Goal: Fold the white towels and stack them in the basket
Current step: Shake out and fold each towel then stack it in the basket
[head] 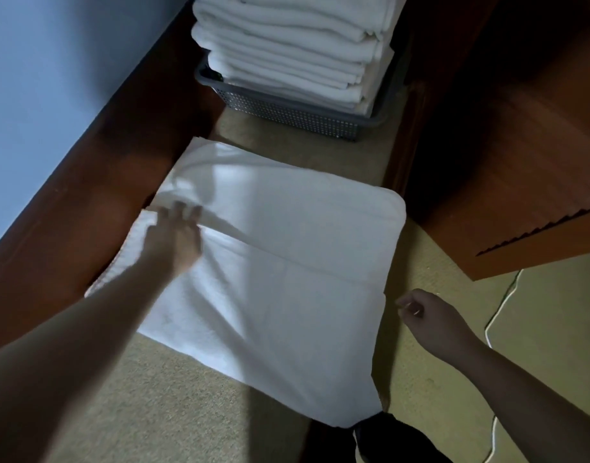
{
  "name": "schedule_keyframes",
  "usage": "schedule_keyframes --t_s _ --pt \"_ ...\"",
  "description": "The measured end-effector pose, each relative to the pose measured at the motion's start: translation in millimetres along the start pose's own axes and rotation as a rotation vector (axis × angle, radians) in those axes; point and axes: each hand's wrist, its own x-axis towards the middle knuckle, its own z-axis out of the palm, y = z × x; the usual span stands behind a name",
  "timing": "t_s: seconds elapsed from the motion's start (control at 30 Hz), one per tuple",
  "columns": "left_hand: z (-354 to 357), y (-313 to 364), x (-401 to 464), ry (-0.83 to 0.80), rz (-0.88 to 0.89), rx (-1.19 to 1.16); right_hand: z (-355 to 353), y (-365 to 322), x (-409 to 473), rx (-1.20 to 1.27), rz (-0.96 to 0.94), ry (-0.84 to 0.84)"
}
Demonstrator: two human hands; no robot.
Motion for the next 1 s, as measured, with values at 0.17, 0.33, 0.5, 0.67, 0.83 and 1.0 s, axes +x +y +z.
schedule_keyframes --t_s 0.17,0.33,0.5,0.67,0.83,1.0 --pt "35.7 84.0 -48.2 -0.292 -0.070 -0.227 -22.8 -30.9 28.1 0.066 -0.040 0.039" --pt "43.2 94.3 -11.8 -0.209 -0.293 -0.236 -51.9 -50.4 82.0 0.028 -0.072 0.119" --pt "-13.3 132.8 56.8 0.045 -0.115 -0.213 -73.2 -62.4 129.6 -0.117 -0.143 0.175" --pt "-59.8 190.4 134.9 -0.094 0.400 -0.031 -79.4 -72.1 167.0 -0.083 -0.085 0.093" --pt "-81.5 205.9 177.8 -0.298 0.373 0.094 -77.4 -62.1 182.8 0.060 0.027 0.076" --pt "-92.4 204.5 177.2 -0.373 0.514 0.367 -80.6 -44.4 184.0 -0.139 -0.007 0.022"
